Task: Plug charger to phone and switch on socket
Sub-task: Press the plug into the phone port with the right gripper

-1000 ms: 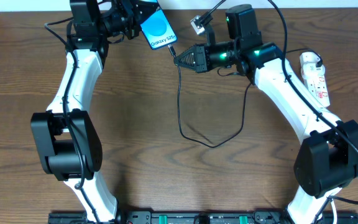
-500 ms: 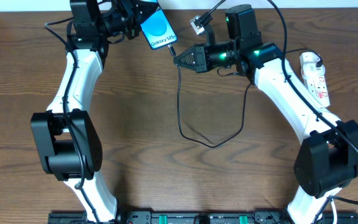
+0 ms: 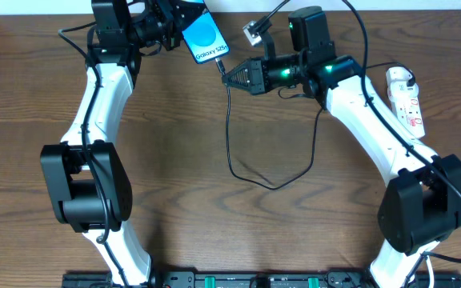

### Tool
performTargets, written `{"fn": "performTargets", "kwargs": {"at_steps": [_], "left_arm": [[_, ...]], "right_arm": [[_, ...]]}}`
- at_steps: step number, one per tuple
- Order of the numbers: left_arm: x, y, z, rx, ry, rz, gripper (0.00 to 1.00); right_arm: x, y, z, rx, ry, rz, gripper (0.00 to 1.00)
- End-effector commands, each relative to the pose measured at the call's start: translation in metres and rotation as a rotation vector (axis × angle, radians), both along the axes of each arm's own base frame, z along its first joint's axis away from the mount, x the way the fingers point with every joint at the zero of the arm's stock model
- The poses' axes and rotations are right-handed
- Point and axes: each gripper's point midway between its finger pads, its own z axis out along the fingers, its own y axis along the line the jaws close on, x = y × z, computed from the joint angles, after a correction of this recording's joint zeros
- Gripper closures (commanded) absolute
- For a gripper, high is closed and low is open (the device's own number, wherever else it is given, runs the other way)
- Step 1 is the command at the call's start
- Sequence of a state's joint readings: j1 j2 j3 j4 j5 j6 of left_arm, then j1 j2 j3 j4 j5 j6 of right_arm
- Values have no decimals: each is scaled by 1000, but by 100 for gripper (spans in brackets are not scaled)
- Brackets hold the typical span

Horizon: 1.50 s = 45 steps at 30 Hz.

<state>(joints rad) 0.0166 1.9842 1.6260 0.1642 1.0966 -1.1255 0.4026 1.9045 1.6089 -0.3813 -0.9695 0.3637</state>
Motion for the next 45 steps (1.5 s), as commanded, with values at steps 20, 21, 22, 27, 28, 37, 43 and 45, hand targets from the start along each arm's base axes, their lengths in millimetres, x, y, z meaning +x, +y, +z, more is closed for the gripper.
{"fn": "performTargets", "kwargs": {"at_steps": [20,21,22,27,28,37,43,45], "left_arm": [[-4,-5,10,22,-72,-30,92],[-4,-5,10,22,-73,-30,93],[-4,-5,10,24,-76,-30,93],[-4,-5,10,29,-86,-32,93],[-4,-5,10,31,-89,-32,92],[-4,-5,10,33,-92,-33,93],[-4,-5,10,33,-92,-33,92],[-4,-5,10,33,-92,-33,93]], "right_arm": [[-5,0,4,4,6,10,99],[-5,-1,3,1,7,9,99],[-4,-3,3,-2,12,5,99],[-3,-9,4,10,16,11,99],[-3,-10,4,11,15,14,99],[-6,-7,4,11,15,21,99],[-9,-3,4,10,16,31,99],[-9,-3,4,10,18,31,99]]}}
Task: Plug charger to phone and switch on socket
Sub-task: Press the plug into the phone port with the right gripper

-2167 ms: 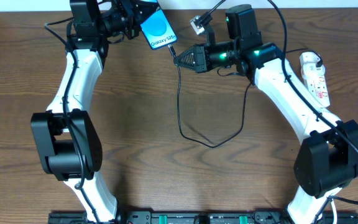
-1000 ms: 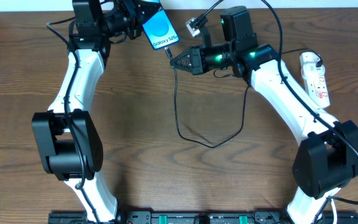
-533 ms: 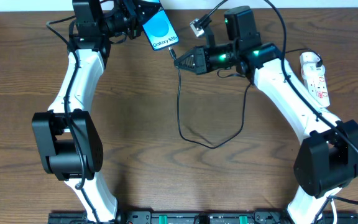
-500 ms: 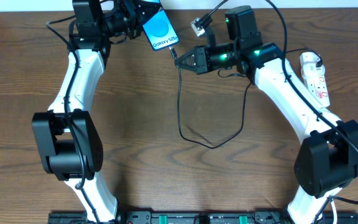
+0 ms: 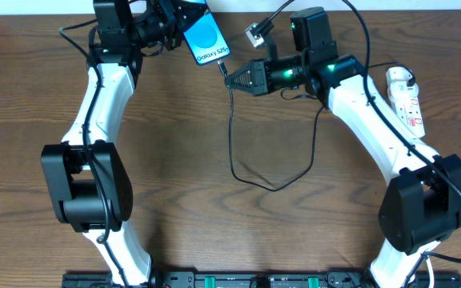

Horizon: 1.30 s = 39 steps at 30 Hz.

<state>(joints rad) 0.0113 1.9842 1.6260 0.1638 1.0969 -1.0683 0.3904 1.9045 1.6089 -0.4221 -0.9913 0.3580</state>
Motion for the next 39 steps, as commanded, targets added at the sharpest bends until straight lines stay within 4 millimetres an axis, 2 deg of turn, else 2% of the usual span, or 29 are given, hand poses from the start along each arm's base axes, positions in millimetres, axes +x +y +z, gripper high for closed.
{"fn": "performTargets", "kwargs": {"at_steps": [1,10,26,39], "left_arm": [[-4,-2,10,4,-42,-20,92],[-4,-3,10,4,-42,-21,93],[-4,-3,10,4,-42,-21,92],[-4,-3,10,5,-43,-21,93]], "right_arm": [[-6,2,7,13,-18,24,99],[-11,8,4,2,-11,33,99],[-9,8,5,4,-23,29,99],[-3,1,6,6,-25,11,99]]}}
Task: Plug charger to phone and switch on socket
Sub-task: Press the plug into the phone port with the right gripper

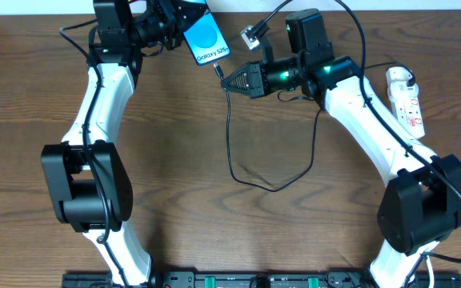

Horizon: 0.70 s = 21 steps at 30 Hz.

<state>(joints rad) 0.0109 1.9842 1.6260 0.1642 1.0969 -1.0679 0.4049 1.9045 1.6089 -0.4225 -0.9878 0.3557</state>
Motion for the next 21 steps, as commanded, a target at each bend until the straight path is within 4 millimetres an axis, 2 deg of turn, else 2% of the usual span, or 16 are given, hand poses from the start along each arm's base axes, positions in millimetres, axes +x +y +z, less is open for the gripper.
{"fn": "performTargets", "kwargs": {"at_steps": [1,21], "left_arm": [[-4,-3,10,4,-42,-21,93],[-5,-7,10,9,-51,-31,93]], "right_arm": [[1,-4,6,8,-23,-2,99],[2,-5,6,8,-23,-3,99]]}}
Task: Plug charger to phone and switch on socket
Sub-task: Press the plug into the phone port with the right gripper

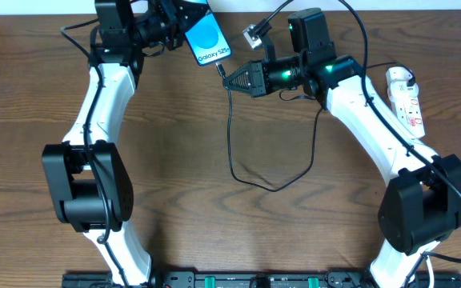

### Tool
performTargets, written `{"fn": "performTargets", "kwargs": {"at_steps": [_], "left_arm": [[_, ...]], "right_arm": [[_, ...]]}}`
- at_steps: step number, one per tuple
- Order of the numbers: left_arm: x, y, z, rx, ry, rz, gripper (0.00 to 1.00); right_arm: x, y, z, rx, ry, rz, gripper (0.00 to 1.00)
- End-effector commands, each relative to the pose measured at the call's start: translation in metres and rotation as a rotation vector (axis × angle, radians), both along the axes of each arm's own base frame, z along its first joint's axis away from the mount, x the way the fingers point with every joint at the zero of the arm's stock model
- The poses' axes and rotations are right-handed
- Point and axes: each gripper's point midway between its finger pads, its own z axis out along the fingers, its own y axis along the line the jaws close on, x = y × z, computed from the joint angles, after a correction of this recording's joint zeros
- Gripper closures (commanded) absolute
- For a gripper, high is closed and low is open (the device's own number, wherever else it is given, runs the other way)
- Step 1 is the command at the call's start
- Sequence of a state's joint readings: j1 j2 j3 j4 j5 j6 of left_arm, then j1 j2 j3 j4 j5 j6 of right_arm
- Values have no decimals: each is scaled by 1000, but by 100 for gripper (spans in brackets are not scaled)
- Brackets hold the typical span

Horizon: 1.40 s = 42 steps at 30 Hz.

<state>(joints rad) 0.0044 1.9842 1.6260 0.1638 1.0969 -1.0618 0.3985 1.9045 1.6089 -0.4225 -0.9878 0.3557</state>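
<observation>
The phone (206,38) shows a blue screen with "Galaxy S25" on it. My left gripper (176,18) is shut on its upper end and holds it tilted above the far edge of the table. My right gripper (229,78) is shut on the black plug of the charger cable (232,136), right below the phone's lower end. Whether the plug sits in the port I cannot tell. The cable loops down across the table and back up to the right arm. The white socket strip (406,99) lies at the far right.
A brown wooden table (174,200) carries both arms. A small grey connector (253,32) on a second cable hangs behind the right arm near the back edge. The arm bases stand at the front left and front right.
The right gripper with the plug has shifted slightly right and down. The phone's lower end has moved a little to the right. Both grips are unchanged.
Through all the moments the left gripper held the phone tilted at the back and the right gripper held the plug just below its lower end. The plug has moved by small amounts around the phone's lower end and is now close beneath it.
</observation>
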Motion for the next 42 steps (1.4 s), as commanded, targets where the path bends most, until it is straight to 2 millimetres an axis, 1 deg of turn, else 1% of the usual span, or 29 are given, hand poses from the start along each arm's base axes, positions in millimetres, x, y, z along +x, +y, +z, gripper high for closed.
{"fn": "performTargets", "kwargs": {"at_steps": [1,36,42], "left_arm": [[-4,-4,10,6,-46,-23,92],[-5,-4,8,6,-32,-24,93],[-5,-4,8,6,-32,-23,92]], "right_arm": [[0,-2,6,8,-23,4,99],[2,-3,8,13,-26,-3,99],[6,-6,6,3,-12,-28,99]]}}
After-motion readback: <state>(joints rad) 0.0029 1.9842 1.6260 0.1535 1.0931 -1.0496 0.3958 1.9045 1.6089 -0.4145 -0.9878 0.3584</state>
